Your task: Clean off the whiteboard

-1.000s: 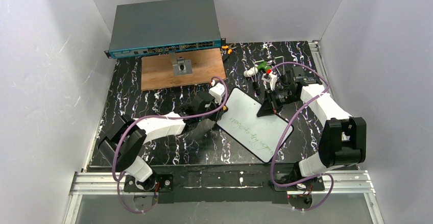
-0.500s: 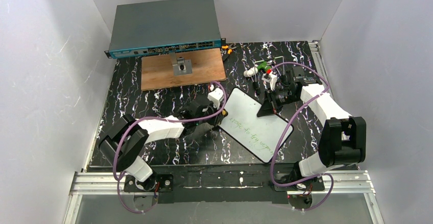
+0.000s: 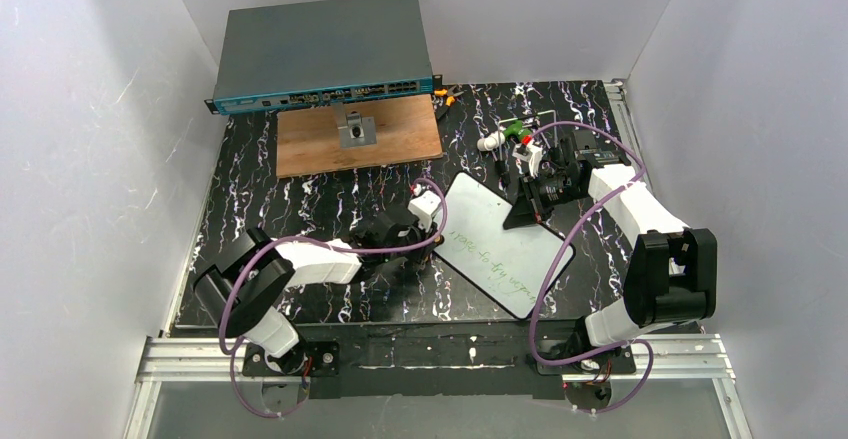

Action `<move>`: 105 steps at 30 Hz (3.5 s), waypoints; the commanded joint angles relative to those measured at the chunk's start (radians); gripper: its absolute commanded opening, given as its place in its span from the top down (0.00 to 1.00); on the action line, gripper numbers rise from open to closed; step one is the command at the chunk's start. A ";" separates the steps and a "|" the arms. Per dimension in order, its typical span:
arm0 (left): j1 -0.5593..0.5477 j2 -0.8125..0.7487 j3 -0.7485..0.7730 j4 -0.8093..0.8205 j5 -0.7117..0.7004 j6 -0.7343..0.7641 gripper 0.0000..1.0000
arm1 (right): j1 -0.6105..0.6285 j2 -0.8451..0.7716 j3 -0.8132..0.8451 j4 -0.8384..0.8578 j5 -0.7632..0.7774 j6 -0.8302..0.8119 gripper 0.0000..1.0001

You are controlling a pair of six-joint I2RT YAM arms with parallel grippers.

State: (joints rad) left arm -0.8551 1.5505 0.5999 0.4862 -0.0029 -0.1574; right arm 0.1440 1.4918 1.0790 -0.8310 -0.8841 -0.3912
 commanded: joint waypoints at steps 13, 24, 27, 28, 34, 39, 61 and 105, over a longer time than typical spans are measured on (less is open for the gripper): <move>-0.018 -0.025 0.225 -0.169 0.052 0.032 1.00 | 0.016 -0.005 0.044 -0.003 -0.087 -0.052 0.99; -0.035 -0.002 0.123 -0.191 -0.031 0.038 1.00 | 0.016 -0.006 0.042 -0.005 -0.082 -0.054 0.99; -0.051 0.007 0.097 -0.196 -0.045 0.040 1.00 | 0.016 -0.005 0.042 -0.005 -0.082 -0.054 0.99; -0.056 0.010 0.087 -0.194 -0.048 0.036 1.00 | 0.016 -0.005 0.042 -0.004 -0.081 -0.055 0.99; -0.059 0.001 0.083 -0.189 -0.053 0.026 1.00 | 0.016 -0.005 0.041 -0.005 -0.082 -0.056 0.99; -0.058 -0.011 0.165 -0.251 -0.090 0.042 1.00 | 0.016 -0.005 0.041 -0.006 -0.083 -0.059 0.99; -0.071 0.037 0.156 -0.237 -0.110 0.056 1.00 | 0.016 -0.003 0.042 -0.010 -0.086 -0.063 0.99; -0.130 0.085 0.198 -0.388 -0.187 0.010 1.00 | 0.016 0.000 0.042 -0.013 -0.085 -0.067 0.99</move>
State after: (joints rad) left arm -0.9833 1.6062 0.8303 0.1329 -0.1940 -0.1314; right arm 0.1452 1.4952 1.0794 -0.8410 -0.8814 -0.4145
